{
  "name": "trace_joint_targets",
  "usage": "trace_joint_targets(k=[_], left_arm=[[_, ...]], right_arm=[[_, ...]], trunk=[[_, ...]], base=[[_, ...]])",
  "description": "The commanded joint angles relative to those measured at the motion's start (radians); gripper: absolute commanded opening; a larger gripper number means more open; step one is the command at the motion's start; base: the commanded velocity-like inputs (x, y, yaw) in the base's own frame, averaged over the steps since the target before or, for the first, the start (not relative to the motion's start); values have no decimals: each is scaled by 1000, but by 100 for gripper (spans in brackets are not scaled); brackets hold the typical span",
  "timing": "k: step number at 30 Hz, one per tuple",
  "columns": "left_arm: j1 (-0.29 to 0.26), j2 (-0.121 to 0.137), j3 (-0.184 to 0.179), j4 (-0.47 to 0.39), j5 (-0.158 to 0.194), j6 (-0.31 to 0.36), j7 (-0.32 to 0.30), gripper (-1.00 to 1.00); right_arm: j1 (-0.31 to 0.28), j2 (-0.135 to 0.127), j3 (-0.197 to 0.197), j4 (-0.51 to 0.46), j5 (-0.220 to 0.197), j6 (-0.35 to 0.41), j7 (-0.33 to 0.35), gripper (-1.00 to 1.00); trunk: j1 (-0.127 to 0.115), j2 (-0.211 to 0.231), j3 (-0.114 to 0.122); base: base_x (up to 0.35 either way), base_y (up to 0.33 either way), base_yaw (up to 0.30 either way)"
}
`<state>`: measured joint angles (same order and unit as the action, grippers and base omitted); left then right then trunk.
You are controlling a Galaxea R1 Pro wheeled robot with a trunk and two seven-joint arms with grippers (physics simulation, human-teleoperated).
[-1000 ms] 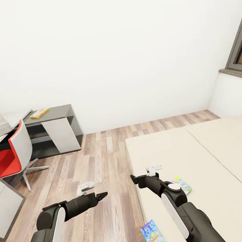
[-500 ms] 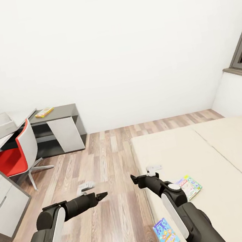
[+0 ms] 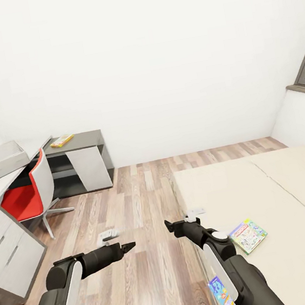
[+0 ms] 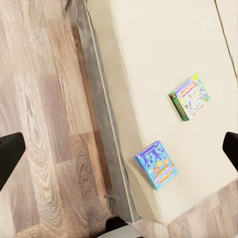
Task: Put all the toys in the child's room - the three board games (two on the bed and one on the table), the two jigsaw puzzles on the table, and the tennis ball on the table - inside the toy box on the table in the child's room.
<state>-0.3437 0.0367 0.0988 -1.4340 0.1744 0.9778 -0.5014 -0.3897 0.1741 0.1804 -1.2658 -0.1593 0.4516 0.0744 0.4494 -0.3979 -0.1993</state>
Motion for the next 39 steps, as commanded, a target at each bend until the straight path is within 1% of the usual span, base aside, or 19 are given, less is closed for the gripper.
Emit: trace_joint_targets(k=[1,39], left_arm=[[-1,0,1,-1,5,7,0,100],[-1,0,1,0,5,7,0,100]], right_arm=[[-1,0,-1,-1,-5,6,1,100],[-1,0,0,-1,-7,5,0,100]], trunk=[[1,-2,-2],[1,-2,-2]], base=[[0,225,0],[0,223,0]])
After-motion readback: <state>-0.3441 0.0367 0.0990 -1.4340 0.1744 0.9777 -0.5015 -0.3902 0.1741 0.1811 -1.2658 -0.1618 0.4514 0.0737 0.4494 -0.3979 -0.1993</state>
